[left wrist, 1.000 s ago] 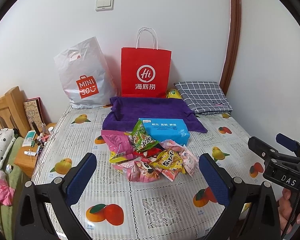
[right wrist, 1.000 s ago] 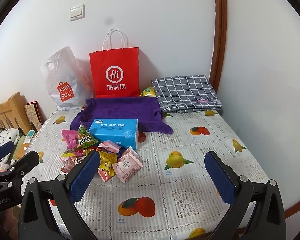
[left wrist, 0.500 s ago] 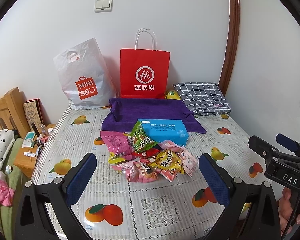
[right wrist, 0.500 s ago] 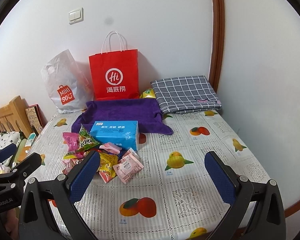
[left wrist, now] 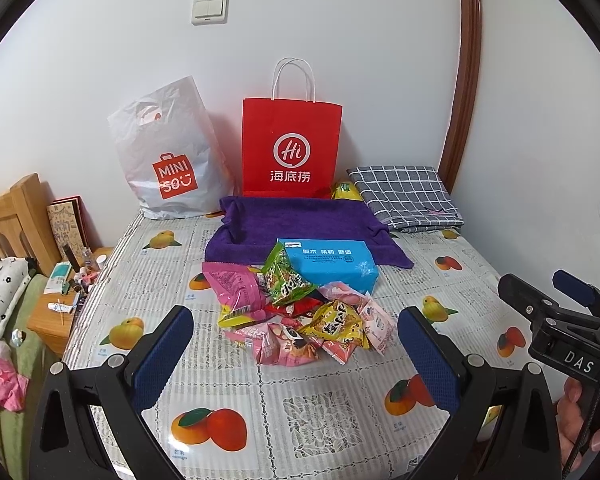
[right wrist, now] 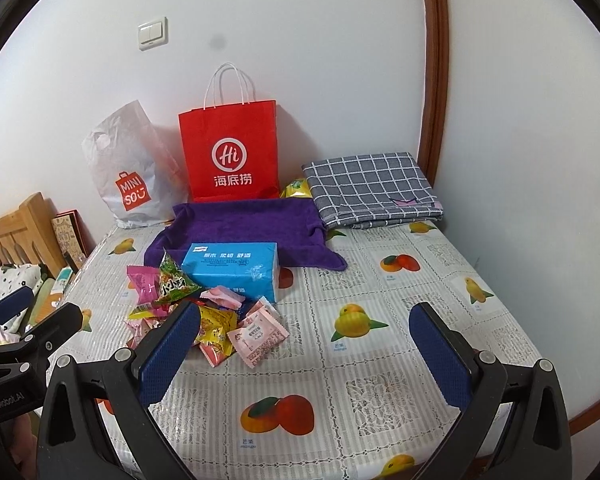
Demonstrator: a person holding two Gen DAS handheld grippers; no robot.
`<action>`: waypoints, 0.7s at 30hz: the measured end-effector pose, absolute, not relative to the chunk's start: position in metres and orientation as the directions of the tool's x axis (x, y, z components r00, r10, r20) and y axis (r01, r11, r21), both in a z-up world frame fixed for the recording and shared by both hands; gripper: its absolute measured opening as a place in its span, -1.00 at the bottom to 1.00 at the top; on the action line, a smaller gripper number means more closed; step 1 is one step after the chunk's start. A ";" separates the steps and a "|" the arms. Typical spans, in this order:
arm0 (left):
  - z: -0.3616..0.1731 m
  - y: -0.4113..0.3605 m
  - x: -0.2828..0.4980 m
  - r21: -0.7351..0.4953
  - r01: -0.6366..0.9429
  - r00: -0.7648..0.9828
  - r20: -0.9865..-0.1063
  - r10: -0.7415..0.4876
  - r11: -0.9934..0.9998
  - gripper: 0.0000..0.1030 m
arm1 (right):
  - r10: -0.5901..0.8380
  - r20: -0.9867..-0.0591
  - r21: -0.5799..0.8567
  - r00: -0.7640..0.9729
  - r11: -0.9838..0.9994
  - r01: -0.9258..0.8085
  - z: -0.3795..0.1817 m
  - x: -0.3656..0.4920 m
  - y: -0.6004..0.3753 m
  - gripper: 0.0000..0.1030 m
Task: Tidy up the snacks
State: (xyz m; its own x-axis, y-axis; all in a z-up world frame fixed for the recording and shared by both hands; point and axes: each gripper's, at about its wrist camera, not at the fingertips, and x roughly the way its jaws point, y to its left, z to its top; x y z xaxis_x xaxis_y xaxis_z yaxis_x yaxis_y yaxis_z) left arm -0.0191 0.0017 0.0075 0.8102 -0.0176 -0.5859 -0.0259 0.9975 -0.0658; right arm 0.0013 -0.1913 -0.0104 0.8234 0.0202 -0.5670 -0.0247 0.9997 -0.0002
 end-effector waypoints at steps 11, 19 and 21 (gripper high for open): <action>0.006 0.004 -0.019 -0.067 -0.031 0.812 -0.583 -0.014 0.997 1.00 | 0.023 -0.565 0.005 0.825 1.000 -0.025 -0.012 -0.001 -0.190 0.99; 0.005 0.004 -0.021 -0.066 -0.027 0.813 -0.582 -0.017 0.997 1.00 | 0.025 -0.561 0.008 0.828 1.000 -0.025 -0.010 -0.002 -0.190 0.99; 0.005 0.002 -0.023 -0.062 -0.025 0.813 -0.582 -0.016 0.998 1.00 | 0.026 -0.562 0.010 0.826 1.000 -0.024 -0.011 -0.002 -0.190 0.99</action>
State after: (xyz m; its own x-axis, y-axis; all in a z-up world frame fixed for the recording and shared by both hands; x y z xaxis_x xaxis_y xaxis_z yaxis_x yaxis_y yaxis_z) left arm -0.0226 0.0015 0.0048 0.8130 -0.0162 -0.5820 -0.0247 0.9978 -0.0623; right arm -0.0020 -0.1904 -0.0106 0.8265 0.0256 -0.5624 -0.0243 0.9997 0.0097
